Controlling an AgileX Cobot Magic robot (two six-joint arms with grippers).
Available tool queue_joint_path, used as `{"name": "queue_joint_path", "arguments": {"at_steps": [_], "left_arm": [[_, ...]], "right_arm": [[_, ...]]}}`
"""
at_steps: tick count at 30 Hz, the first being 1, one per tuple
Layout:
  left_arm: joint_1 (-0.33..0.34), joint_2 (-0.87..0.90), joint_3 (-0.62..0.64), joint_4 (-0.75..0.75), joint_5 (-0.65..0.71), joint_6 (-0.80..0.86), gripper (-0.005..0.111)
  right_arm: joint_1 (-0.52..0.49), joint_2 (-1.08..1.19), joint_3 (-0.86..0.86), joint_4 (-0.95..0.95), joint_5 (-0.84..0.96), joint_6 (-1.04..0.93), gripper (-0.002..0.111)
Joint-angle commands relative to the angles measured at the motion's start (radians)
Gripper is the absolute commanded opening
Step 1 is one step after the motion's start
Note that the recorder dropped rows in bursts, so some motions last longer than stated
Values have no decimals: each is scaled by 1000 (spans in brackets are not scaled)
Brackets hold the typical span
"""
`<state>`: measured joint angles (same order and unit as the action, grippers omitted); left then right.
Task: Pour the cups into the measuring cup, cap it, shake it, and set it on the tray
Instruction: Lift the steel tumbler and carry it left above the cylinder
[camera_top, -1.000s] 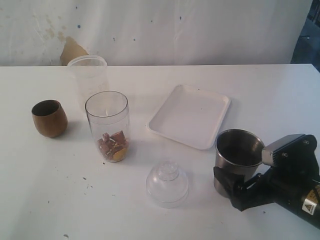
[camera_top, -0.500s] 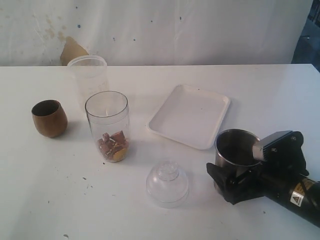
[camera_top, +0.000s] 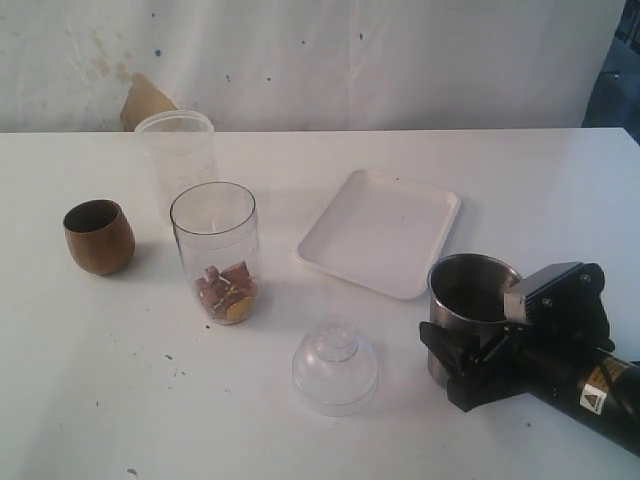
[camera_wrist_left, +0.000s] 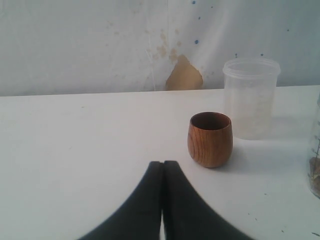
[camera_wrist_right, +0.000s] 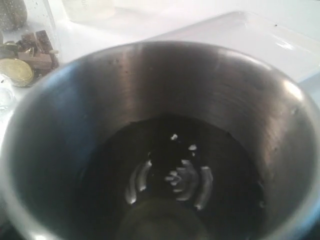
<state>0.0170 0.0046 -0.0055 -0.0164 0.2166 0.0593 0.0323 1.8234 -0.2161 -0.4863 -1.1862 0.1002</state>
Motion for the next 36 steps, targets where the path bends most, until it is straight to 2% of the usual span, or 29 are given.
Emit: {"name": "queue_joint_path", "arguments": {"at_steps": [1, 4, 5, 9, 15, 19, 25, 36], "left_arm": [[0, -5, 5, 0, -13, -2, 0], [0, -5, 5, 0, -13, -2, 0], [0, -5, 5, 0, -13, -2, 0], [0, -5, 5, 0, -13, -2, 0], [0, -5, 5, 0, -13, -2, 0], [0, -5, 5, 0, -13, -2, 0], [0, -5, 5, 0, -13, -2, 0], [0, -5, 5, 0, -13, -2, 0]], "right_arm": [[-1, 2, -4, -23, -26, -11, 27], [-1, 2, -4, -54, -33, -11, 3], [-1, 2, -4, -64, -35, -2, 0], [-1, -14, -11, -132, -35, 12, 0], [-1, -133, -152, -170, -35, 247, 0], [40, -156, -363, -254, 153, 412, 0], [181, -139, -637, -254, 438, 437, 0], [276, 37, -874, -254, 495, 458, 0]]}}
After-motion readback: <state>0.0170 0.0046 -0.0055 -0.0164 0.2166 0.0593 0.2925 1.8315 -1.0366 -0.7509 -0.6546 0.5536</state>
